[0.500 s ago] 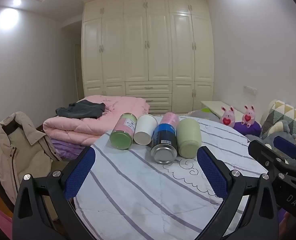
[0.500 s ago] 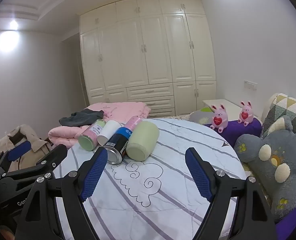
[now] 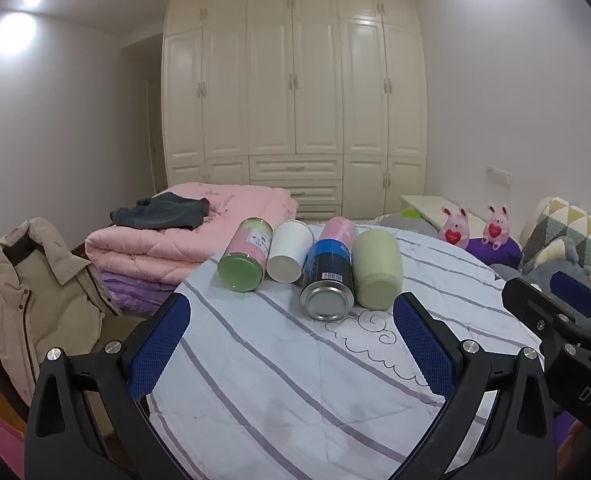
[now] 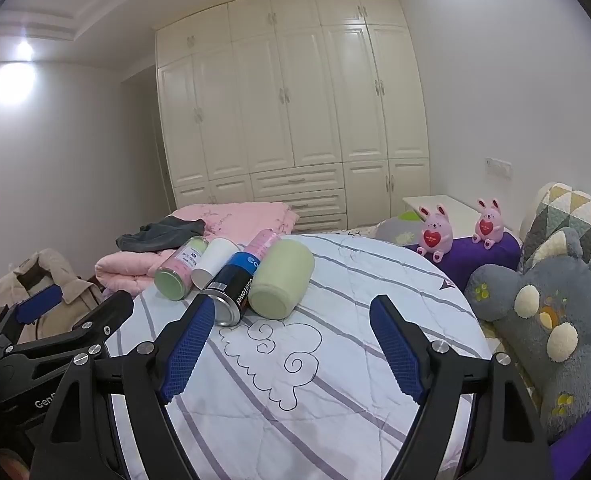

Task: Flip cup upright

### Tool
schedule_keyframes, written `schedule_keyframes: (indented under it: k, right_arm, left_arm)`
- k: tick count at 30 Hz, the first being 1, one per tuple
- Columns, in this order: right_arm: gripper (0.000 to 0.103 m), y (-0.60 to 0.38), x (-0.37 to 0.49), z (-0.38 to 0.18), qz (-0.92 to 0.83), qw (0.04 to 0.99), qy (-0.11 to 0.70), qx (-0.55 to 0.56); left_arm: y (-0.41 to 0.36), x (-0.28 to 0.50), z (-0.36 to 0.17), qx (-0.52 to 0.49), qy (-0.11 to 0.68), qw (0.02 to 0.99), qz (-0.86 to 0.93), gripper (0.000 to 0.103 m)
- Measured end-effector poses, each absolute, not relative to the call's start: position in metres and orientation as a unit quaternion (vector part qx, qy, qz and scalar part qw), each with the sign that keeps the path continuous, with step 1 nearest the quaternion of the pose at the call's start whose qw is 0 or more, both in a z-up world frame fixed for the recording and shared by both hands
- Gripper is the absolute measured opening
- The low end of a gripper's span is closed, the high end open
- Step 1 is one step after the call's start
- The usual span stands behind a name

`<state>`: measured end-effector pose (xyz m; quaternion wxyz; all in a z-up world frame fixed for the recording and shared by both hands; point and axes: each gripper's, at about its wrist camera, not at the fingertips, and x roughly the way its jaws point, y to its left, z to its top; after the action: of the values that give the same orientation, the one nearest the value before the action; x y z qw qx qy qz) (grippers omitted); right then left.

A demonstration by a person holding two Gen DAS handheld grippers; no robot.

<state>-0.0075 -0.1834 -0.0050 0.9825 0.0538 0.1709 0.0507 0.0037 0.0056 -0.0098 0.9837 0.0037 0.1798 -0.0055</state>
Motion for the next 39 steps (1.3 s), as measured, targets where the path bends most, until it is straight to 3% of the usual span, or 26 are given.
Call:
schedule_keyframes:
  k: [39]
  right_arm:
    - [0.081, -0.179, 0.001, -0.013, 0.068, 0.975, 0.205, 0.045]
  left_arm:
    - [-0.004, 0.009, -0.014, 0.016, 0.201, 0.980, -0.006, 0.103]
